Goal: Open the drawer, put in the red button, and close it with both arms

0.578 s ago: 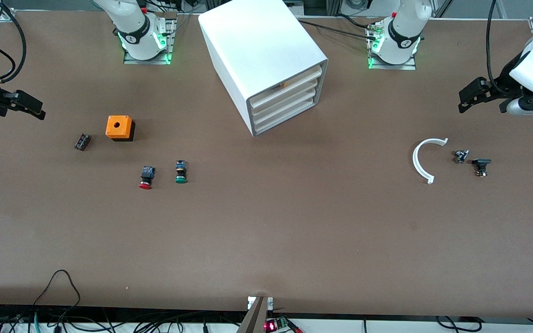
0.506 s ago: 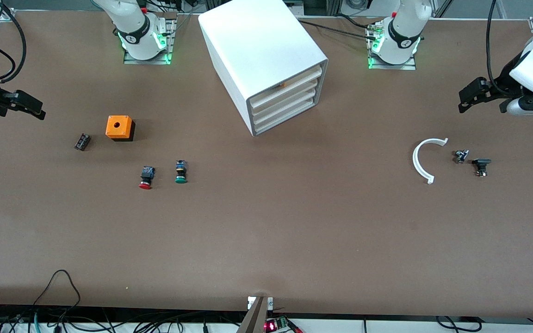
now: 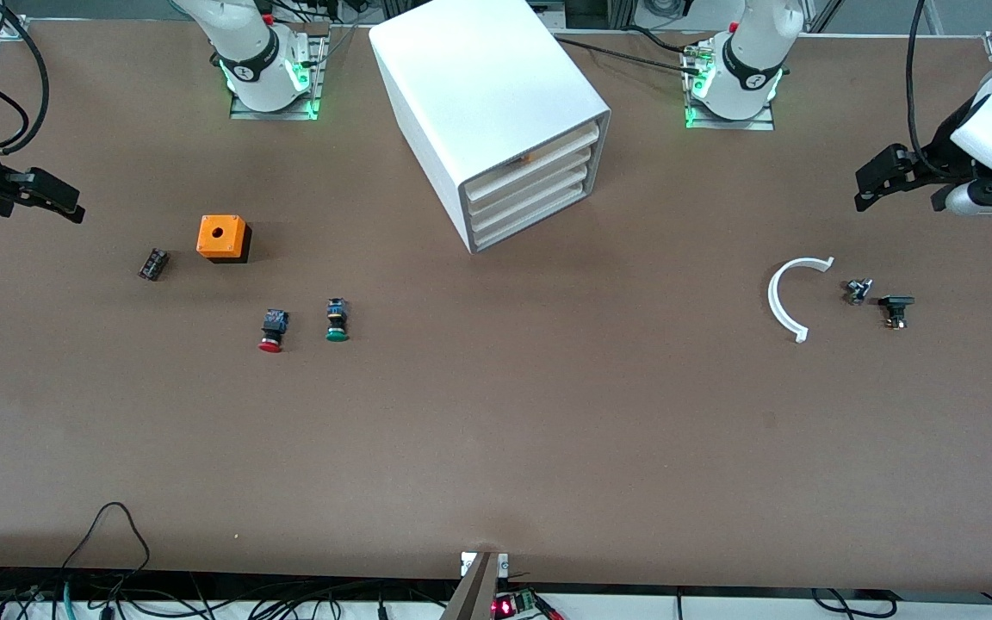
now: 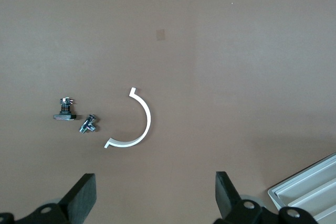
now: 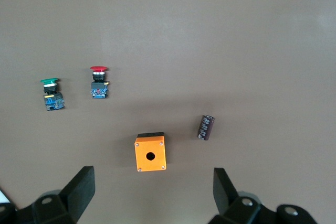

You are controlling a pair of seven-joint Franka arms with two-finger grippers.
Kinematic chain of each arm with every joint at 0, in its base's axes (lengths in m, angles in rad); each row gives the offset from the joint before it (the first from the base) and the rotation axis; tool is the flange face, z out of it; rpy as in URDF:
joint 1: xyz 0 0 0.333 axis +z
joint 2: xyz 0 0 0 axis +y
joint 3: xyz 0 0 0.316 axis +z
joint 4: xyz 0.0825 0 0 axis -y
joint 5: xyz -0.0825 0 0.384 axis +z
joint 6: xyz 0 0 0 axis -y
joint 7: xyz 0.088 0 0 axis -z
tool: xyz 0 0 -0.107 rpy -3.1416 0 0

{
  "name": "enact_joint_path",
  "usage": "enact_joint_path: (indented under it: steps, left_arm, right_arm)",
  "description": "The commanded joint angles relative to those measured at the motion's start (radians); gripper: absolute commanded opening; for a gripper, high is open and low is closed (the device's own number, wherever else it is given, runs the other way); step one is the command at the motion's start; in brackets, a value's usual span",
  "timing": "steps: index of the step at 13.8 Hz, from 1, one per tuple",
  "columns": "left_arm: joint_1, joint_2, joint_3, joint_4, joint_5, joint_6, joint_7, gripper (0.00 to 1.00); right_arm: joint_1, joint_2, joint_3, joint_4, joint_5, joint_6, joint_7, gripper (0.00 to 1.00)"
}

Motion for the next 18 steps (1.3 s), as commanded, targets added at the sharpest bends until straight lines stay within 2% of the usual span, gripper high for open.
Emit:
enact_joint_path:
  steps: [1, 5, 7, 10, 14, 16, 18]
  left_arm:
    - [-0.002, 0.048, -0.004, 0.049, 0.018, -0.026, 0.012, 1.0]
    - [-0.012, 0.081, -0.01, 0.062, 0.011, -0.029, 0.006, 1.0]
    - [-0.013, 0.12, -0.068, 0.049, 0.027, -0.058, 0.012, 1.0]
    - [-0.015, 0.166, -0.082, 0.046, 0.015, -0.058, 0.022, 1.0]
    - [-0.005, 0.284, -0.083, -0.004, -0.148, -0.058, 0.068, 1.0]
    - [-0.004, 0.345, -0.083, -0.053, -0.318, -0.034, 0.069, 1.0]
    - [-0.005, 0.38, -0.085, -0.142, -0.476, 0.02, 0.069, 1.0]
  right_arm:
    - [-0.001, -0.004, 0.0, 0.007, 0.01, -0.006, -0.007, 1.0]
    - [0.001, -0.003, 0.0, 0.007, 0.01, -0.005, -0.007, 1.0]
    - [0.001, -0.003, 0.0, 0.007, 0.01, -0.005, -0.007, 1.0]
    - [0.001, -0.003, 0.003, 0.007, 0.01, -0.002, -0.005, 1.0]
    - [0.001, -0.001, 0.003, 0.007, 0.01, -0.003, -0.005, 1.0]
    - [0.007, 0.006, 0.013, 0.007, 0.009, -0.002, -0.005, 1.0]
    - [0.013, 0.041, 0.016, 0.007, 0.012, 0.01, -0.005, 1.0]
